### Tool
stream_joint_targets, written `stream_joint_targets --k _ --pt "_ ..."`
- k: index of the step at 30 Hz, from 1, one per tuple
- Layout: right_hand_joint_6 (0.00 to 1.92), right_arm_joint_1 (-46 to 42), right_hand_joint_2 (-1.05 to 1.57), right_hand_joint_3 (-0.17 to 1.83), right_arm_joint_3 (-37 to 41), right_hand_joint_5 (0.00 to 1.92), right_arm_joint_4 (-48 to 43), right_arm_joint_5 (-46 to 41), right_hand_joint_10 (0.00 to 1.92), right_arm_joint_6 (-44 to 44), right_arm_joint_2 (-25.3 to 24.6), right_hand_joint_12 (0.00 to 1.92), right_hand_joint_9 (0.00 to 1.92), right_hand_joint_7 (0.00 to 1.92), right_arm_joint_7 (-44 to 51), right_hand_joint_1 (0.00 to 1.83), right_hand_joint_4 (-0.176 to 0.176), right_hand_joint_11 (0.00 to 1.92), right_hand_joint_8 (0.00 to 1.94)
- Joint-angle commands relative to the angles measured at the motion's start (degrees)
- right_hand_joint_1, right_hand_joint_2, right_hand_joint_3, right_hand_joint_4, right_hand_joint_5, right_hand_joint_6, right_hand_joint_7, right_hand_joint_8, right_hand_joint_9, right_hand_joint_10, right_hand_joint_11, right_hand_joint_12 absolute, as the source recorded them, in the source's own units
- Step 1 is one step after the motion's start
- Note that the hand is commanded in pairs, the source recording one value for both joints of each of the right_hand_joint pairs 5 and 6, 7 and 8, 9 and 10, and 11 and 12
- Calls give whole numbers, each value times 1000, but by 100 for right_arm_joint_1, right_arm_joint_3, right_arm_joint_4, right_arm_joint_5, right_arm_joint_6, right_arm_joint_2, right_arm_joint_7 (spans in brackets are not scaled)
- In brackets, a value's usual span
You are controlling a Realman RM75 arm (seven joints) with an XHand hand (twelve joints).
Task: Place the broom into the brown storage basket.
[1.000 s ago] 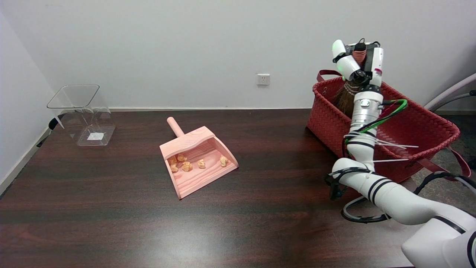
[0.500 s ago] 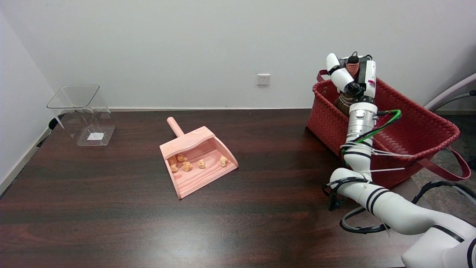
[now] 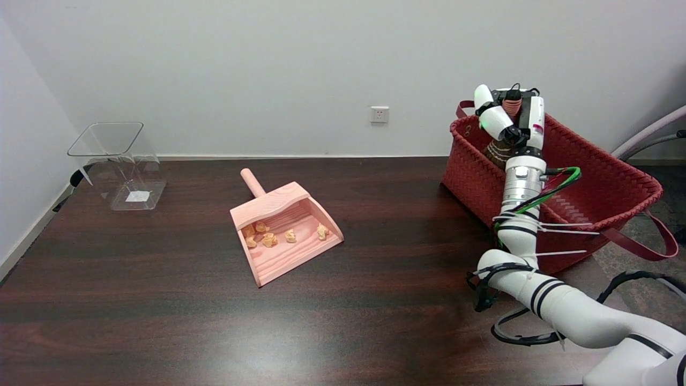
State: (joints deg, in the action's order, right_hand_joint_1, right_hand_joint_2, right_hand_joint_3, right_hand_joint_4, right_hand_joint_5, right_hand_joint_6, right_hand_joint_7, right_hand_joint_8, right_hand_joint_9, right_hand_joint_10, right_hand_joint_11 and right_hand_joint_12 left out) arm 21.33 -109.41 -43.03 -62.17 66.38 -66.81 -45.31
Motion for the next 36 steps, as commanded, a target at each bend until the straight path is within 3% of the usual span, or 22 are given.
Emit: stream_joint_targets --k 1,5,9,13,14,17,24,31,36 --pt "1104 -260 1246 489 114 1104 -516 -2 1104 -451 48 1104 1104 1577 209 841 0 1104 1577" --pt "1022 -402 1194 460 248 1022 -977 -2 1022 -955 139 1022 1022 1516 812 856 0 1022 1516" --pt "716 -668 929 -160 614 716 -1483 -2 716 -1617 207 716 716 1247 1252 882 0 716 1247" --pt "464 -872 910 -175 883 464 -1812 -2 464 -1912 222 464 464 914 1487 794 0 464 914" --pt "405 -907 916 -126 929 405 -1856 -2 405 -1920 222 405 405 817 1533 771 0 405 817" --pt "244 -1032 918 289 1082 244 -2051 -2 244 -1926 214 244 244 570 1714 690 0 244 570" --pt "84 -1377 906 1116 1400 84 -2634 -187 84 -1958 208 84 84 344 1981 487 0 84 344" --pt "0 -1858 965 1368 1509 0 -3404 -868 0 -2006 520 0 0 22 1917 380 0 0 22" --pt "0 -2072 1048 1452 1448 0 -3786 -1039 0 -1928 749 0 0 0 1356 323 0 0 0"
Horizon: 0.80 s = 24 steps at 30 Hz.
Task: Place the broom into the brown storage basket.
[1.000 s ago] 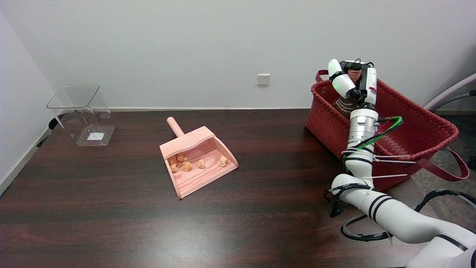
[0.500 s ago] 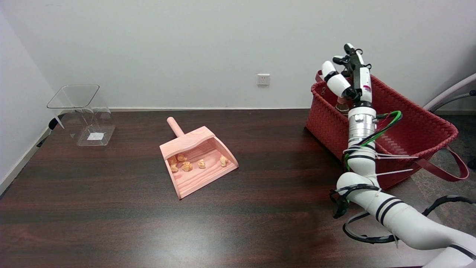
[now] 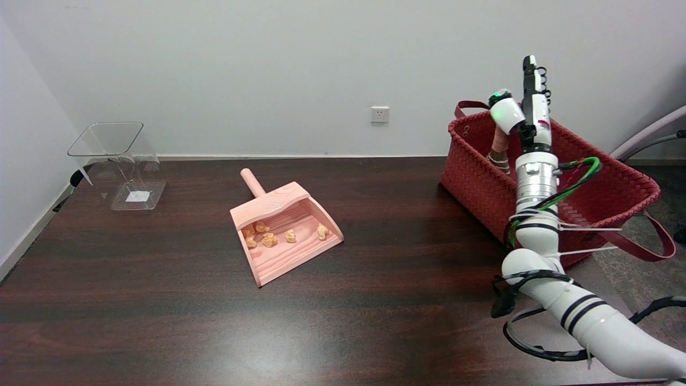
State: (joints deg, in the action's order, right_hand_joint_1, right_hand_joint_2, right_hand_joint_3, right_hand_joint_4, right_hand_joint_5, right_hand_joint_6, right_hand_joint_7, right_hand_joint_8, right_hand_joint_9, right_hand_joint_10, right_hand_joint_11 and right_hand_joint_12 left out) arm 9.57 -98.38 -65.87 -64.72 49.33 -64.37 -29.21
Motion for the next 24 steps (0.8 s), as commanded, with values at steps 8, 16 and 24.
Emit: stream_joint_targets --k 8,16,24 --pt "0 -1060 1191 1468 351 0 -1410 -576 0 456 465 0 0 0 -1555 217 0 0 0" --pt "0 -1153 1254 1437 418 0 -1342 -620 0 946 449 0 0 0 -1587 162 0 0 0" --pt "0 -1469 1257 1315 805 0 -1220 -585 0 1233 449 0 0 0 -1507 204 0 0 0"
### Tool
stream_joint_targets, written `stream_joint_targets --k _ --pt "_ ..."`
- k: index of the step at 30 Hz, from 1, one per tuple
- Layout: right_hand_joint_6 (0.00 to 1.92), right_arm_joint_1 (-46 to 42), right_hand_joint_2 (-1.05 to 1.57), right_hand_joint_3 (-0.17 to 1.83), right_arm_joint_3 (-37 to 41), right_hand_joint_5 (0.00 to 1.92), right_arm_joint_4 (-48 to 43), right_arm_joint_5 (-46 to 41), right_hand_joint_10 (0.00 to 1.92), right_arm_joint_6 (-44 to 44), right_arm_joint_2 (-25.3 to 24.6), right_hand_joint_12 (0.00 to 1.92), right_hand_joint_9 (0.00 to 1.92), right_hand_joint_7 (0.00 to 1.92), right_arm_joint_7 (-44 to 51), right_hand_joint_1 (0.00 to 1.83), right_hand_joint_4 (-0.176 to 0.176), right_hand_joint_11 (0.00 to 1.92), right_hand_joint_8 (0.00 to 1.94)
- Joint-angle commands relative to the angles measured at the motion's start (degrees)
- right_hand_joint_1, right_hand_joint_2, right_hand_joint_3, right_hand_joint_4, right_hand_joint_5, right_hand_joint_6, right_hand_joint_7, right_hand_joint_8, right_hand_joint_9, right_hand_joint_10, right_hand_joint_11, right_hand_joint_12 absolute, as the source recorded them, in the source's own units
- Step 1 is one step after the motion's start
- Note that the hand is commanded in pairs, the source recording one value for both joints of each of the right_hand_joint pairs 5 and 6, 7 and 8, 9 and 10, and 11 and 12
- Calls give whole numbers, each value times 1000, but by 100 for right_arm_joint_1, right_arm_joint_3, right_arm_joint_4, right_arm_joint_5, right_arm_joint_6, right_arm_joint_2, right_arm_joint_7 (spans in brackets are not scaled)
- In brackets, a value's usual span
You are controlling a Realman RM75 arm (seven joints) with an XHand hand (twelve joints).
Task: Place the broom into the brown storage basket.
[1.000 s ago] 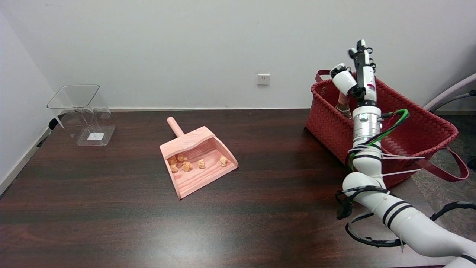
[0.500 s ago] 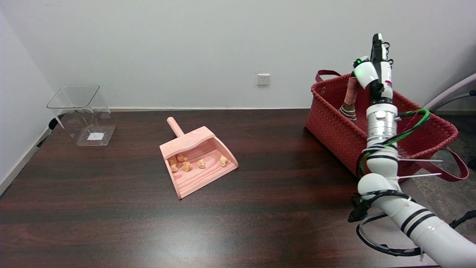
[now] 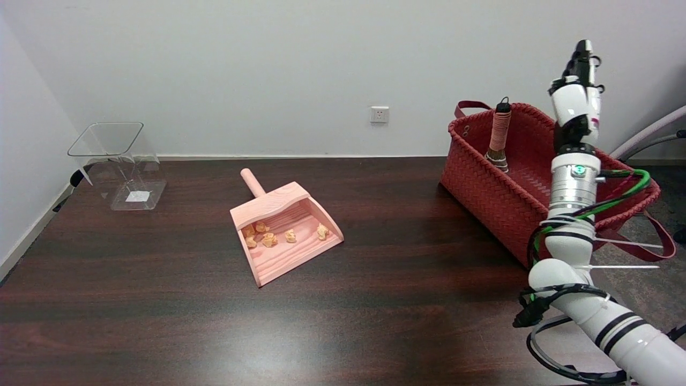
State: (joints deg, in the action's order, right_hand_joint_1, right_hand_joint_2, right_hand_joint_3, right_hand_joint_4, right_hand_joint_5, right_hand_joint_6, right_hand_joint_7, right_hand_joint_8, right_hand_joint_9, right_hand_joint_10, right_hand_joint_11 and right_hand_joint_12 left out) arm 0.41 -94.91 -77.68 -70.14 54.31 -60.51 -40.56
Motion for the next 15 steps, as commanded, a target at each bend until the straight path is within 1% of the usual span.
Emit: stream_joint_targets --k 1,8,9,10,11,12,15 --pt "0 -624 1249 1299 551 0 -69 -35 0 736 64 0 0 0 -279 216 0 0 0" --pt "0 -1216 1234 1280 1239 0 -452 -24 0 750 25 0 0 0 785 233 0 0 0" --pt "0 -1284 1234 1279 1242 0 -556 -35 0 818 22 0 0 0 813 233 0 0 0" --pt "0 -1394 1233 1279 1185 0 -819 -67 0 983 12 0 0 0 781 233 0 0 0" --pt "0 -1532 1233 1278 927 0 -1443 -153 0 1356 2 0 0 0 595 233 0 0 0" --pt "0 -1484 1233 1278 1376 0 -655 -35 0 987 16 0 0 0 858 234 0 0 0" --pt "0 -1638 1232 1276 1441 0 -772 -35 0 1217 16 0 0 0 866 234 0 0 0"
